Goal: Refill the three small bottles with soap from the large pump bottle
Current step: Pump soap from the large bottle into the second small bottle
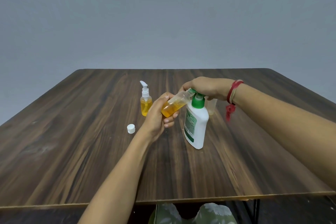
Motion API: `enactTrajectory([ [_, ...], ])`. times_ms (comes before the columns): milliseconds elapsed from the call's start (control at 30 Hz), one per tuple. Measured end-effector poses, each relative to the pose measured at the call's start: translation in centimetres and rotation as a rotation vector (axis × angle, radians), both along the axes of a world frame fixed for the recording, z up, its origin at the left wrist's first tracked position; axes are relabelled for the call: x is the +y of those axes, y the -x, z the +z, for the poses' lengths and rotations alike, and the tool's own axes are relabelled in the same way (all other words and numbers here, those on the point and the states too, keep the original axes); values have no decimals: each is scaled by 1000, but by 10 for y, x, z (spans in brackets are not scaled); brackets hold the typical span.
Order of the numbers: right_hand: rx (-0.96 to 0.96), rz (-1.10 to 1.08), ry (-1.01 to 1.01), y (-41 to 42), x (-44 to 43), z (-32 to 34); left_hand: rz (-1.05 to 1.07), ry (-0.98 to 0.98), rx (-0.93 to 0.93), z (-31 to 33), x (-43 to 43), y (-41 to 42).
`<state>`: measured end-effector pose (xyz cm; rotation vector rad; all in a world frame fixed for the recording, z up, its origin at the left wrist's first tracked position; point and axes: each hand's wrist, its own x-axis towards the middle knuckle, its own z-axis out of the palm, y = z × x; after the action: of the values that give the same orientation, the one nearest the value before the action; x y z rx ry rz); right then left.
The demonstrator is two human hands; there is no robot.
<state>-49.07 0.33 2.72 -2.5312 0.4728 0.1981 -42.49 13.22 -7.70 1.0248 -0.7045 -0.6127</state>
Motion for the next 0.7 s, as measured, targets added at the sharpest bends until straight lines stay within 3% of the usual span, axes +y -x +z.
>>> enactTrajectory([
  [700, -9, 23, 3, 2, 2, 1, 14, -8, -4, 1, 0, 1],
])
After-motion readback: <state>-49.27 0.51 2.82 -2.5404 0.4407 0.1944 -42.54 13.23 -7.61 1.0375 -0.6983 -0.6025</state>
